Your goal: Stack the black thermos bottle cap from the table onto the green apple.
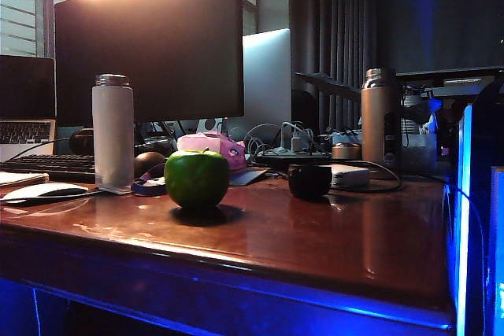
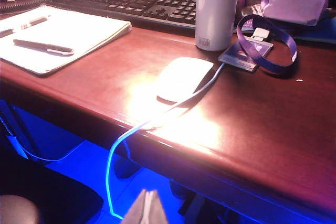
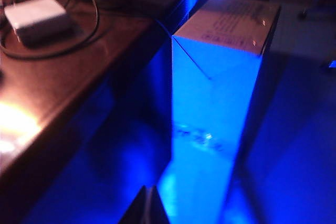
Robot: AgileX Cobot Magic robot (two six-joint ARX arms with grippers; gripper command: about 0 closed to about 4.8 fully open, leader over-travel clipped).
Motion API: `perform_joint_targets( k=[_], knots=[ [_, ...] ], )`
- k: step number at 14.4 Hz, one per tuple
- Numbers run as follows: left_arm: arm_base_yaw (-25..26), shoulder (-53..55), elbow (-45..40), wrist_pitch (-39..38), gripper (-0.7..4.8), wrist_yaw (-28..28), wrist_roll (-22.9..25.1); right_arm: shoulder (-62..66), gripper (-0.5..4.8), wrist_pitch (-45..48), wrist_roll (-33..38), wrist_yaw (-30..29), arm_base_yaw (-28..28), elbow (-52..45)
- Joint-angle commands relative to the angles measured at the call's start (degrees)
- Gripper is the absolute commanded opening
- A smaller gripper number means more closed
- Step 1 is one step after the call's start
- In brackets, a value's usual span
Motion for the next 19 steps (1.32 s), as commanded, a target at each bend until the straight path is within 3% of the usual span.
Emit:
perform_joint_targets(
  k=[1,5,7,10,12,13,14,17,19],
  knots=[
    [-0.04,-0.15,-0.22,-1.03,-0.01,-0.55,-0.02,-0.07,-0.01,0.02,4.68,0.48,0.00,-0.07],
    [-0.07,-0.15,-0.11,-0.37,-0.02,-0.37,-1.29,-0.04,-0.01,0.04,5.42,1.03,0.00,-0.07],
    [-0.09,-0.15,3.17,4.59,-0.02,-0.48,-5.35,-0.04,-0.01,1.38,5.46,1.25,0.02,-0.02],
    [-0.07,3.67,15.45,7.67,-0.01,-6.36,-4.48,0.09,-0.01,5.79,10.16,1.07,0.07,1.86],
    [-0.07,14.40,26.18,9.11,-0.02,-6.14,0.11,2.82,-0.01,7.02,10.54,1.11,0.07,6.27],
    [-0.07,22.80,33.46,7.93,-0.02,-3.43,3.89,6.54,-0.01,9.38,9.27,1.09,0.07,9.20],
    [-0.09,34.84,44.98,1.53,-0.03,3.69,8.79,13.33,-0.01,12.83,5.79,0.52,0.07,13.53],
    [-0.09,54.53,66.71,-21.77,-0.04,22.51,15.47,30.36,-0.01,18.43,-3.69,-6.73,0.09,24.11],
    [-0.39,62.64,74.03,-31.91,-0.04,27.12,19.30,41.35,-0.01,21.22,-5.99,-11.69,0.09,29.97]
  ],
)
